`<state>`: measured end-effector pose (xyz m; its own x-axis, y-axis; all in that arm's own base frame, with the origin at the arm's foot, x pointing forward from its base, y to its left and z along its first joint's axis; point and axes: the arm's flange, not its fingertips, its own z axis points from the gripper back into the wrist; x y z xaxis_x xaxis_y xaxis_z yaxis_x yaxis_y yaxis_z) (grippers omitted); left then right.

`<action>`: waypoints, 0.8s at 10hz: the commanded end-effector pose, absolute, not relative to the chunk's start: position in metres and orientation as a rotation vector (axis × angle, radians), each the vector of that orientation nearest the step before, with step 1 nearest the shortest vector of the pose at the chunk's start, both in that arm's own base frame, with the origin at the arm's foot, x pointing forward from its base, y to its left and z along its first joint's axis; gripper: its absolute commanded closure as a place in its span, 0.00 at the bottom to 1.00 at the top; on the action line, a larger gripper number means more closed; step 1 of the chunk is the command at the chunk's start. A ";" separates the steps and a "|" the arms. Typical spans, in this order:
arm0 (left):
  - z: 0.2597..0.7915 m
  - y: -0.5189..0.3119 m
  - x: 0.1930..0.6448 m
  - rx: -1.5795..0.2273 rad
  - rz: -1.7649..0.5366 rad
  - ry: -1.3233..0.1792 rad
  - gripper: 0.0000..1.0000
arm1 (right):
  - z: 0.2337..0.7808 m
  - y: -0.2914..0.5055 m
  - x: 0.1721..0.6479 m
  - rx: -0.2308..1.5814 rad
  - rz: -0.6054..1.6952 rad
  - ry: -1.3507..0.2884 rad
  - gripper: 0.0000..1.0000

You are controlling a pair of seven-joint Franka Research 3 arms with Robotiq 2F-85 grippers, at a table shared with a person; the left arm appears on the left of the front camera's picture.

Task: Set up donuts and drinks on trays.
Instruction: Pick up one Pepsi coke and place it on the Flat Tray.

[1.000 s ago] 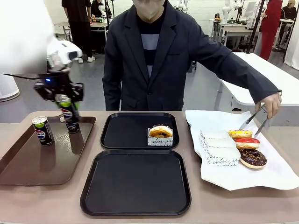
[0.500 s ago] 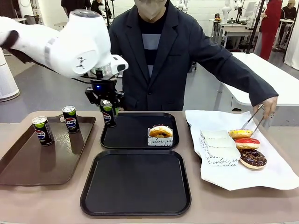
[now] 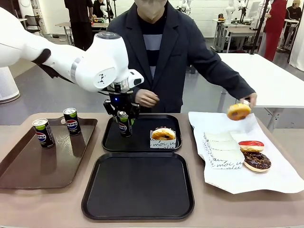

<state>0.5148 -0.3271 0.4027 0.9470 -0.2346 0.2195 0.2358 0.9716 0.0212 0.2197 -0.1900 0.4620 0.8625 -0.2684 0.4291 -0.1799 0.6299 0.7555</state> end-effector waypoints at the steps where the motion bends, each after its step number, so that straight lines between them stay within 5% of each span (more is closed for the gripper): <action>1: 0.412 -0.319 0.509 -0.005 -0.246 -0.224 0.42 | 0.459 -0.192 0.221 0.912 -0.044 -0.552 0.00; 4: 0.471 -0.262 0.446 0.014 -0.272 -0.139 0.42 | 0.459 -0.192 0.221 0.912 -0.044 -0.552 0.00; 8: 0.538 -0.138 0.327 0.020 -0.361 -0.281 0.42 | 0.459 -0.192 0.221 0.912 -0.044 -0.552 0.00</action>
